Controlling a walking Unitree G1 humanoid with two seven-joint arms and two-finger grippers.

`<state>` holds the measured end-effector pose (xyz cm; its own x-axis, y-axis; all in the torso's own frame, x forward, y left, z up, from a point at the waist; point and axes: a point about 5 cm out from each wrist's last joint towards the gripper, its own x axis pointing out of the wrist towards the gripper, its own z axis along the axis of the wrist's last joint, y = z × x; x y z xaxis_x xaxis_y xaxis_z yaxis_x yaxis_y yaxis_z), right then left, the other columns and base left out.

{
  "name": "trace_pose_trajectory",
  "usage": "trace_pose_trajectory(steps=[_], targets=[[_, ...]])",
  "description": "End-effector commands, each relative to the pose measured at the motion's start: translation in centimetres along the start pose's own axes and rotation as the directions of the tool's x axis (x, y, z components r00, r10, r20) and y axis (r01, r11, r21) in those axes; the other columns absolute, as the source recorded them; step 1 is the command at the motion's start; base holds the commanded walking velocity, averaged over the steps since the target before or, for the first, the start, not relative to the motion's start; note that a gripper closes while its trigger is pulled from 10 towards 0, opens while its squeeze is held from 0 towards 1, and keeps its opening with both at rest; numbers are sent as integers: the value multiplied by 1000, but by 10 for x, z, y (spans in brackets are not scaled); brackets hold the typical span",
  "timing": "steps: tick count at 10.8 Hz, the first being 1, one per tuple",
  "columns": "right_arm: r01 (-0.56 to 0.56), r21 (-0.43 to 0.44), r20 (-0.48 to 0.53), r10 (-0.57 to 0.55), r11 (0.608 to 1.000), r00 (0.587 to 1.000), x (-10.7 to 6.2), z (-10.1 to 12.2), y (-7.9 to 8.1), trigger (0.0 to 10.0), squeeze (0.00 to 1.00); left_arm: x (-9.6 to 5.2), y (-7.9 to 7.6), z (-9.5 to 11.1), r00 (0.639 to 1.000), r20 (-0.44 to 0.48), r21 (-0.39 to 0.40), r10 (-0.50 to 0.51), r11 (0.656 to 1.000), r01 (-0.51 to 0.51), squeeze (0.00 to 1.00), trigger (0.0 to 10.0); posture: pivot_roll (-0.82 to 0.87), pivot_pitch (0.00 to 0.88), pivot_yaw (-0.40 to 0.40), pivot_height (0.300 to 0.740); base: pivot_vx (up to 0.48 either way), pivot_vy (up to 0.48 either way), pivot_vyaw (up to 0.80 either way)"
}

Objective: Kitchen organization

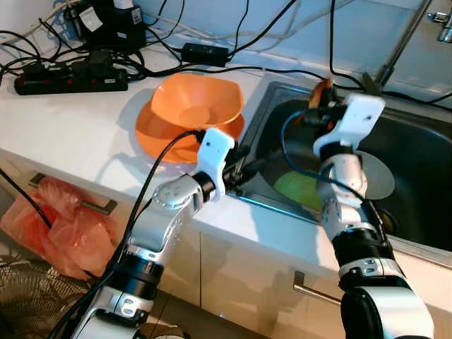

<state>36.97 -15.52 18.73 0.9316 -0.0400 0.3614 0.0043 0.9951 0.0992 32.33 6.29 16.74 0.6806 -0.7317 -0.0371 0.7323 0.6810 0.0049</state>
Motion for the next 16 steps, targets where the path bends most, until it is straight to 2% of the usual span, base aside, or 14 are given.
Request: trace_pose_trajectory(steps=[1, 5, 10, 13, 14, 15, 16], targets=[[-3, -23, -15, 3, 1000, 1000, -4, -6, -3, 10000, 0, 0, -5, 2, 999, -4, 23, -32, 999, 32, 0, 10000, 236, 33, -39, 740, 0, 0, 0], [-45, -55, -124, 38, 997, 992, -17, -33, -1, 10000, 0, -3, -8, 0, 998, -27, 36, -54, 998, 55, 0, 10000, 239, 25, -36, 740, 0, 0, 0], [-100, -70, -162, 88, 993, 983, -21, -41, 5, 10000, 0, -3, -11, -1, 997, -34, 38, -63, 997, 65, 0, 10000, 238, 30, -36, 740, 0, 0, 0], [-134, -74, -230, 114, 988, 966, -27, -53, 8, 10000, 0, -3, -13, -1, 997, -36, 35, -64, 997, 66, 0, 10000, 241, 42, -38, 740, 0, 0, 0], [-140, -68, -238, 121, 988, 964, -28, -54, 9, 10000, 216, -3, -13, -1, 997, -37, 34, -64, 997, 65, 0, 10000, 241, 43, -38, 740, 0, 0, 0], [-145, -62, -239, 126, 988, 963, -27, -54, 11, 10000, 1000, -3, -13, -2, 997, -39, 30, -61, 998, 62, 0, 10000, 241, 45, -38, 740, 0, 0, 0], [-146, -60, -238, 128, 987, 963, -27, -54, 11, 10000, 1000, -3, -13, -2, 997, -39, 30, -62, 998, 63, 0, 10000, 241, 47, -39, 740, 0, 0, 0]])
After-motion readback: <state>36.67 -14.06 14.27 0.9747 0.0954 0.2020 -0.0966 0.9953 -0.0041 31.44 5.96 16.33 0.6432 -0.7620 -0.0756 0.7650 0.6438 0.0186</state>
